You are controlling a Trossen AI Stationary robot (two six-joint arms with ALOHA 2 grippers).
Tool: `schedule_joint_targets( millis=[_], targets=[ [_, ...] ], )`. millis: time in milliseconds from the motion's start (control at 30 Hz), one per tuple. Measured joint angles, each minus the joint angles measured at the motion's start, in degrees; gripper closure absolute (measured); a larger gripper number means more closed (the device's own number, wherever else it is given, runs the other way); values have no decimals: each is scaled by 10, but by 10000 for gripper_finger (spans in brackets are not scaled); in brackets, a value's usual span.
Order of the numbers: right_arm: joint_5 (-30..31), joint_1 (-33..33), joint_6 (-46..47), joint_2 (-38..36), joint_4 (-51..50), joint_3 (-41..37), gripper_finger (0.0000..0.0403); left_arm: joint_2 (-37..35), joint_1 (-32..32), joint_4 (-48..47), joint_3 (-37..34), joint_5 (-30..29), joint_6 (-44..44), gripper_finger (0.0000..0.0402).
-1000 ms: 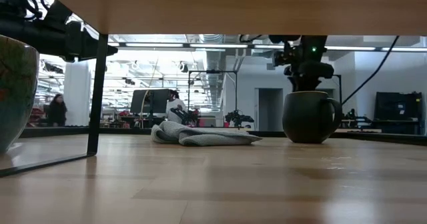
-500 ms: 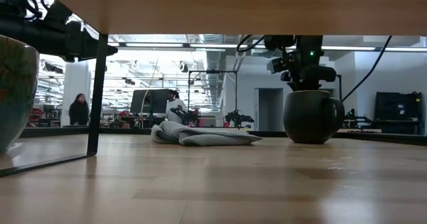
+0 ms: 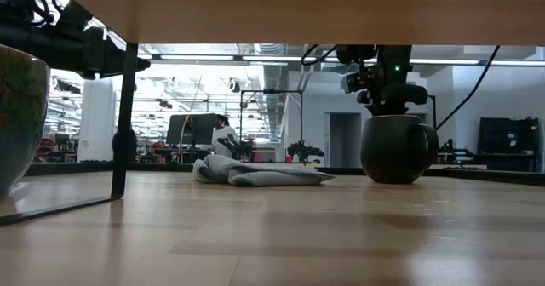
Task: Stack small to large cups/mugs on shelf
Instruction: Put the black mug on the shelf
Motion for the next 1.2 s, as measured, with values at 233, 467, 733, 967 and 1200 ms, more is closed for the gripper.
schedule_joint_targets(
  millis=[233, 467, 733, 967, 1200],
  targets=[
    [1, 3, 30, 0, 27, 0, 345, 0, 0, 0, 0, 0, 0, 236],
    [1, 6, 25, 4, 24, 0, 344, 0, 0, 0, 0, 0, 0, 236],
    [3, 6, 15, 4, 20, 0, 377, 0, 0, 0, 0, 0, 0, 236],
    [2, 7, 15, 4, 20, 0, 377, 0, 0, 0, 0, 0, 0, 236],
    [3, 7, 30, 4, 17, 0, 377, 0, 0, 0, 0, 0, 0, 236]
  ],
)
